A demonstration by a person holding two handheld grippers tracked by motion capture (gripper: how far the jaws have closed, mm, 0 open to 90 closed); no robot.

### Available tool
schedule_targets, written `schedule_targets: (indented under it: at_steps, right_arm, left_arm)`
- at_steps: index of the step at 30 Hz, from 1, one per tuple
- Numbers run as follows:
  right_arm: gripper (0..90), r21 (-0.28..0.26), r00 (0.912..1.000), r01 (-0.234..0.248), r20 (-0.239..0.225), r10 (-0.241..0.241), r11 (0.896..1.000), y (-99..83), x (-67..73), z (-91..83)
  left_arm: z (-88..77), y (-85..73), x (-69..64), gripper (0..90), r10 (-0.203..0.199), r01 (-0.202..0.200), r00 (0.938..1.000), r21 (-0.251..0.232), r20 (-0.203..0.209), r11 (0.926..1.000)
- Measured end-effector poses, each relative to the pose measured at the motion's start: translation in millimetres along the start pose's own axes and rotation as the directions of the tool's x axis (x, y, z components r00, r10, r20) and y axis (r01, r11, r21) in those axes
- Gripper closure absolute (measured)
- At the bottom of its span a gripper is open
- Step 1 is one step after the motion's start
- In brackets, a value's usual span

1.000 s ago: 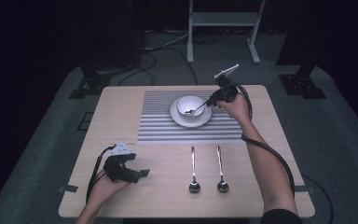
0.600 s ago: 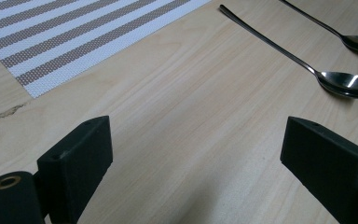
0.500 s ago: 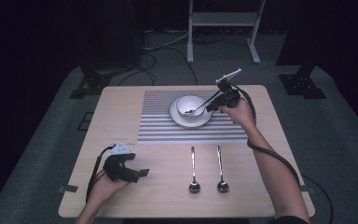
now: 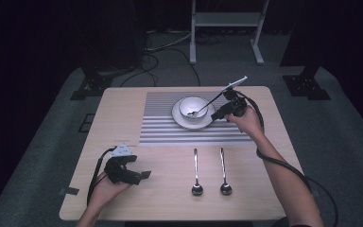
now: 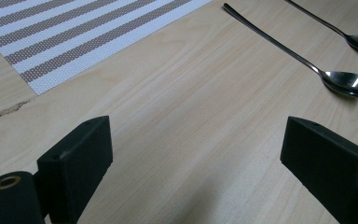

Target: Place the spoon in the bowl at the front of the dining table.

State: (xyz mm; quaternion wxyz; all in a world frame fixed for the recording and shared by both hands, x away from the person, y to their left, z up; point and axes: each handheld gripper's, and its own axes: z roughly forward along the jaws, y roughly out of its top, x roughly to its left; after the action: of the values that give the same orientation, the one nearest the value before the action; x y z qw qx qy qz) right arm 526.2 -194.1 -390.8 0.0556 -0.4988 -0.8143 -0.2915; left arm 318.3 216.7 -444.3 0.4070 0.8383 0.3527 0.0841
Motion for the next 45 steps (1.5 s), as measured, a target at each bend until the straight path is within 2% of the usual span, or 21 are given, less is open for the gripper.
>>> schedule_targets:
  at_steps: [8,24,45]
  right_arm:
    - [51.0,-0.008,0.9998,0.014,-0.017,-0.014,1.000,-15.8,-3.2,-2.7]
    - [46.8,-0.027,0.9986,0.002,-0.052,-0.003,1.000,-45.3,-10.2,-1.8]
    - [44.2,-0.045,0.9969,0.009,-0.077,-0.013,0.999,-75.3,-9.5,-1.0]
  left_arm:
    - [1.0,-0.4,0.3,8.0,-0.001,0.001,1.0000,0.001,-0.004,1.0000]
    - [1.1,-1.1,1.3,8.0,0.004,-0.004,0.9998,0.003,-0.017,1.0000]
    - [0.7,-1.8,2.9,8.0,0.006,-0.006,0.9996,0.006,-0.028,1.0000]
